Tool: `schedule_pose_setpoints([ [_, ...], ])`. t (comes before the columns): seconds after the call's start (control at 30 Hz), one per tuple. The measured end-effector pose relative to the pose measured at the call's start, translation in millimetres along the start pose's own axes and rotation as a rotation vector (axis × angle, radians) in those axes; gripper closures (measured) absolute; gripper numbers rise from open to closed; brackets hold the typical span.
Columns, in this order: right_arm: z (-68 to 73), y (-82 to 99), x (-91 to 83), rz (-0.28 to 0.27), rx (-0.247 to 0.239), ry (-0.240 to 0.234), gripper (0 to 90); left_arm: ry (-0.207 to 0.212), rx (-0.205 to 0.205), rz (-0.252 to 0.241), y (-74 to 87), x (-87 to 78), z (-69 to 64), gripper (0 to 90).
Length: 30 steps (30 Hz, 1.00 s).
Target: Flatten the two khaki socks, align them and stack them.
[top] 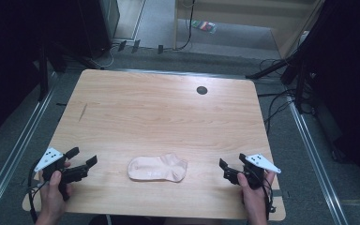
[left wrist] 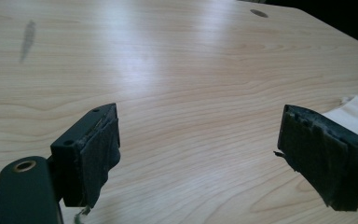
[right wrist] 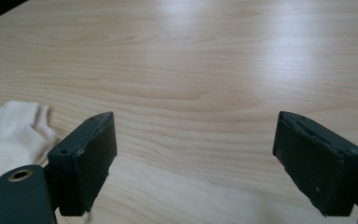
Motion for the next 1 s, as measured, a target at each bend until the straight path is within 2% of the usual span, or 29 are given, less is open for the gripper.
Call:
schedule_pose_setpoints([
  [0.07, -8.9, 1.5, -3.9, 0.001, 0.011, 0.014, 13.6, -0.019, -0.005, 0.017, 4.0, -3.6, 6.9, 13.2],
  [0.1, -17.9, 1.8, -8.2, -0.002, 0.015, 0.034, 13.7, -0.031, -0.009, 0.025, 6.3, -5.5, 10.5, 13.3],
  [0.13, -17.9, 1.8, -8.2, -0.002, 0.015, 0.034, 13.7, -0.039, -0.017, 0.027, 8.2, -7.5, 14.1, 13.3],
  [0.23, -29.7, 1.7, -14.3, -0.01, 0.026, 0.049, 13.6, -0.066, -0.026, 0.046, 12.3, -13.6, 22.3, 13.3],
  [0.47, -55.5, 4.1, -29.3, -0.023, 0.047, 0.095, 13.6, -0.139, -0.008, 0.076, 19.0, -25.5, 37.4, 13.3],
  [0.63, -69.1, 6.6, -39.8, -0.031, 0.063, 0.12, 13.6, -0.173, -0.012, 0.084, 24.0, -33.3, 46.7, 13.3],
  [0.8, -77.7, 9.0, -47.8, -0.039, 0.079, 0.135, 13.6, -0.18, -0.03, 0.091, 28.1, -37.5, 51.6, 13.3],
  [1.0, -80.8, 9.2, -50.9, -0.054, 0.089, 0.147, 13.3, -0.182, -0.03, 0.089, 28.6, -34.1, 50.4, 12.4],
])
Point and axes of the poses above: each handheld gripper's, and its own axes: x roughly forward along the jaws, y roughly out of its underside, z roughly to its left, the point moved 2 cm from there along x, roughly forward along the jaws, and after that the axes turned 14 degrees about x, right-handed, at the moved point
